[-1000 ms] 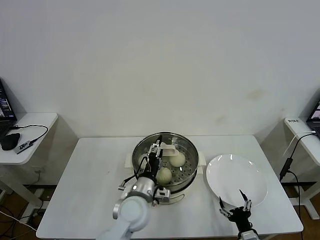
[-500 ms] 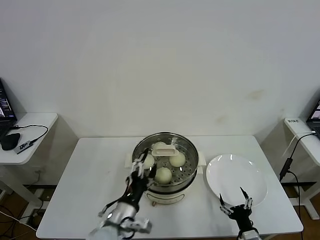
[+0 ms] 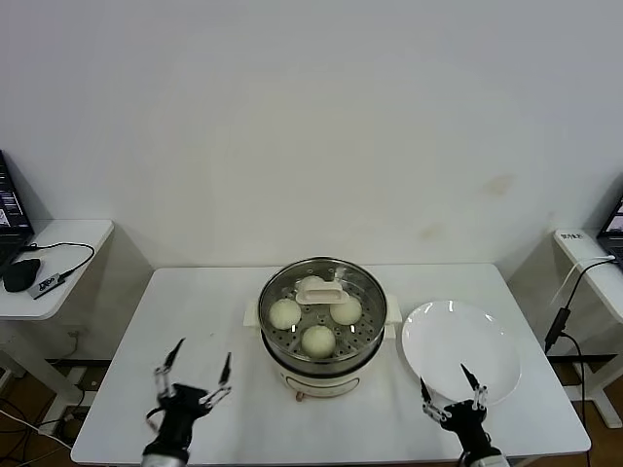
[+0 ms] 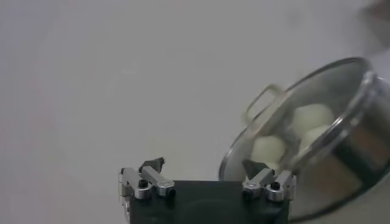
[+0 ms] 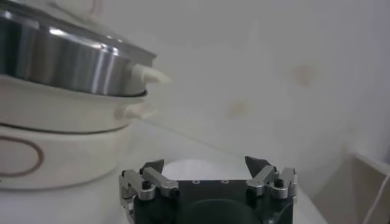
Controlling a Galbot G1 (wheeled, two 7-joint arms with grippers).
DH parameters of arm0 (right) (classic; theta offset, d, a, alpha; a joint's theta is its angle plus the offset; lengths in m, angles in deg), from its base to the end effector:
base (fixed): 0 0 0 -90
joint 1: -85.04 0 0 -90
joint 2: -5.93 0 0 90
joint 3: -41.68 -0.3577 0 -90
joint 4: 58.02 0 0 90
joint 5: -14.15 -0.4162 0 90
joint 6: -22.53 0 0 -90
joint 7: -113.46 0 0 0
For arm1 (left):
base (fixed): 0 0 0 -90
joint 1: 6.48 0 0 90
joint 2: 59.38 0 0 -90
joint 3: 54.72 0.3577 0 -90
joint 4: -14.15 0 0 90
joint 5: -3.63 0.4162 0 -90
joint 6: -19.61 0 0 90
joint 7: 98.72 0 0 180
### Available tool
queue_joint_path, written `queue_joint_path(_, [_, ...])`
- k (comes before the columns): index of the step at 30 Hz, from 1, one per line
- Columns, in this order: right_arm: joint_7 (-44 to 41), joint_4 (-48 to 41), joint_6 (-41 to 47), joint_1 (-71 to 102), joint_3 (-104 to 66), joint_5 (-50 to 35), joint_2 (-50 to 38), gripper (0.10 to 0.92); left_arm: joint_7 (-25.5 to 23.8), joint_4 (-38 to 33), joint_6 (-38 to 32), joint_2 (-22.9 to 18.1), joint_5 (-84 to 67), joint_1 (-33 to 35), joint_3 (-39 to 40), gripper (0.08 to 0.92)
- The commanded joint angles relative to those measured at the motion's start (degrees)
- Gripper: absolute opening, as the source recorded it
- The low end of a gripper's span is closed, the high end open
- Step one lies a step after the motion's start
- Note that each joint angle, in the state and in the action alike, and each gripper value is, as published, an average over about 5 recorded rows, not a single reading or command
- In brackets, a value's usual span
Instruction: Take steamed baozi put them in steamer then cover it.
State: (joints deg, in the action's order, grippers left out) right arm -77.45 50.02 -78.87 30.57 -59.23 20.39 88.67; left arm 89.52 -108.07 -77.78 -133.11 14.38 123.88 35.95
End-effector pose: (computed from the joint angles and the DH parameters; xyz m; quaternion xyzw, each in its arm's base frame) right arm 0.1898 -0.1032 -0.4028 0.0609 -0.9845 0.1509 0.0649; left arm 0.1831 0.0341 -0.3282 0.0372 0.9799 0.1956 0.0144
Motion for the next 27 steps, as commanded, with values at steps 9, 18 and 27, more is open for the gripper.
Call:
queue_joint_path(9, [-0.99,2.26,0.85,5.76,2.07,-4.12,-2.63,0.823,2.2,5.1,-9.08,-2.13,-26.56,11.99,-7.76,0.823])
queue_joint_path(18, [-0.83,2.77,0.88,6.08,3.64,-3.35,-1.79,0.823,-0.08,6.31,-9.36,-2.92,-23.05,11.67,-6.78,0.823])
queue_joint_path(27, [-0.84,3.27,1.04,6.51,4.13,-3.13,-1.84,0.823,-0.65,7.27,-10.01,-3.51,-22.26,10.59,-5.61,0.823])
